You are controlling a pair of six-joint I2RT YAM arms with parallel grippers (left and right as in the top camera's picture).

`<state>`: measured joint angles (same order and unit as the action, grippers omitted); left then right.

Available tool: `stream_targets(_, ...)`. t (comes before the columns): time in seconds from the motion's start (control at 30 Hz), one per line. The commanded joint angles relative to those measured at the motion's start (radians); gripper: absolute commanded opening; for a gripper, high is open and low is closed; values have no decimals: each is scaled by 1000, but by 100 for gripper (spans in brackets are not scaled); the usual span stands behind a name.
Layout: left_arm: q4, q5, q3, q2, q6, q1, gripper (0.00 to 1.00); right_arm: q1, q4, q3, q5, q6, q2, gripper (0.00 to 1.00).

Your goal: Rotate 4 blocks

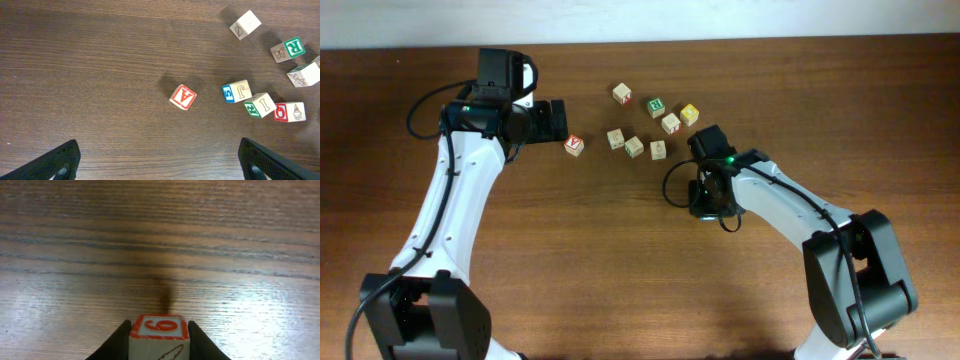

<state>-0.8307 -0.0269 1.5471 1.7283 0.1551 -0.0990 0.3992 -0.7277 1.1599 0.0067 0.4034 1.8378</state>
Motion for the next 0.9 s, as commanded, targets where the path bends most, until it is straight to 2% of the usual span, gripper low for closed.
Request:
stream_targets(0.0, -1, -7, 18, 7, 13, -1, 99, 7, 3, -7, -3, -7, 2, 38)
stream_targets(0.1, -1, -7, 18, 7, 13, -1, 99, 7, 11, -6, -3, -7, 2, 38)
stream_targets(0.13, -1, -7, 18, 7, 13, -1, 99, 3, 10, 28, -2, -12, 1, 41)
stream_targets(0.17, -1, -7, 18, 7, 13, -1, 99, -5, -13, 129, 1, -34, 1, 55)
stream_targets(0.2, -1, -7, 18, 7, 13, -2, 99, -11, -15, 187, 23, -33, 1, 58)
stream_targets(0.3, -1, -7, 18, 7, 13, -1, 99, -14, 160, 203, 168, 51, 23, 58)
stream_targets(0.33, -1, -7, 18, 7, 13, -2, 99, -14, 199, 203, 232, 104, 79, 58)
stream_targets(0.43, -1, -7, 18, 7, 13, -1, 99, -18, 260, 203, 306, 124, 164, 58)
stream_targets(0.5, -1, -7, 18, 7, 13, -1, 99, -27, 264, 202, 299, 138, 183, 56)
stream_targets(0.6, -1, -7, 18, 7, 13, -2, 99, -27, 272, 202, 266, 136, 213, 36)
stream_targets(0.7, -1, -7, 18, 7, 13, -2, 99, -27, 250, 206, 250, 131, 208, 24)
stream_targets(0.77, -1, -7, 18, 7, 13, -2, 99, -27, 188, 221, 143, 98, 146, 24)
stream_targets(0.83, -1, -7, 18, 7, 13, -2, 99, -24, 100, 234, -144, 39, 77, 25)
stream_targets(0.87, -1, -7, 18, 7, 13, -2, 99, 3, 16, 233, -176, 38, 78, 24)
